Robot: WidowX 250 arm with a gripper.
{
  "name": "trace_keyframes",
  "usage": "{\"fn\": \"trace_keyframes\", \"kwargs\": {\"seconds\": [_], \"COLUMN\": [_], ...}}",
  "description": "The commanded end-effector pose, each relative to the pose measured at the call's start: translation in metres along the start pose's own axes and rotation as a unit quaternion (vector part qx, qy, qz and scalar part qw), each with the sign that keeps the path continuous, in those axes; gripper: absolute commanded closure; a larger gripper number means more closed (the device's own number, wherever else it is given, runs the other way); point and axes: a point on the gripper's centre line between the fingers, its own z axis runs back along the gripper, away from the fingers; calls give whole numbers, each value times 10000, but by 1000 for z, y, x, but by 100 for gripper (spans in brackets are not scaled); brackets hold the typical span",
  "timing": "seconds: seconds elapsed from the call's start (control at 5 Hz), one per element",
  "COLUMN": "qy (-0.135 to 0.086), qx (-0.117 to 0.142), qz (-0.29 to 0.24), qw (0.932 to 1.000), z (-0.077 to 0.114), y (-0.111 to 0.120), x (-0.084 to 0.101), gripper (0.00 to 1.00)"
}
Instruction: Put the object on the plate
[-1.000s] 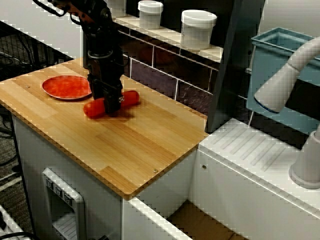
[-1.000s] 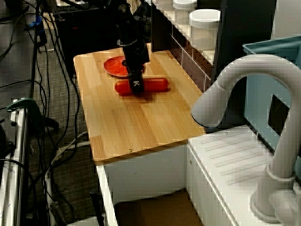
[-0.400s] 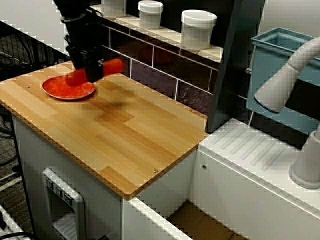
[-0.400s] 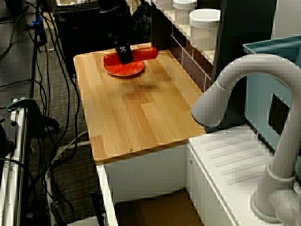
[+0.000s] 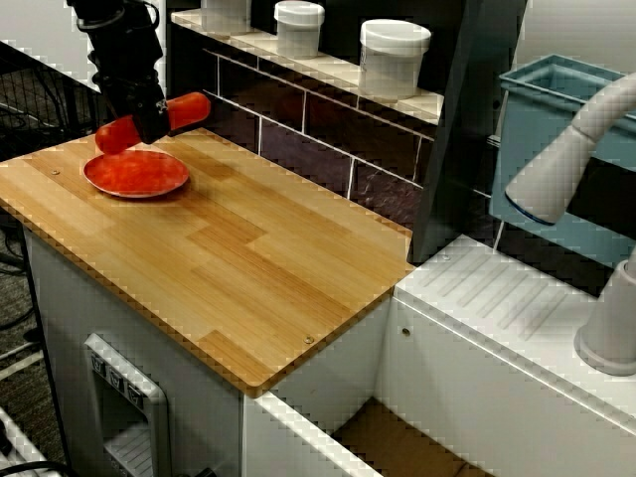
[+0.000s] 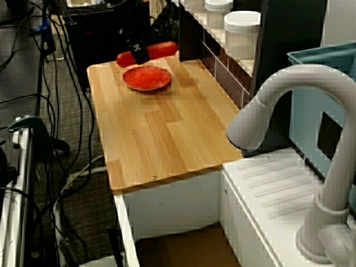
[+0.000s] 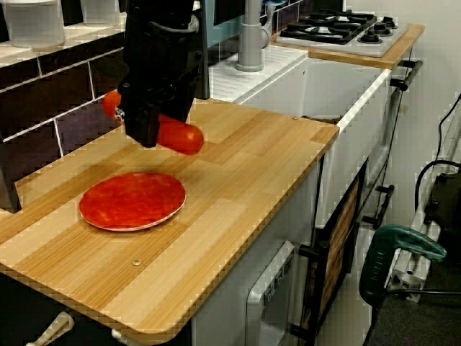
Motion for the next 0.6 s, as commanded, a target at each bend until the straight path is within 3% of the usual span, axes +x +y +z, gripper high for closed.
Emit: {"fn": "trace_keyframes", "kwargs": {"seconds": [0.0, 0.4], "qy": [-429, -299], "qx": [306, 622], "qz": [57, -41], "qw": [9986, 9976], "z": [26, 1], "y": [39, 48], "x": [5, 1], "gripper": [100, 100]}}
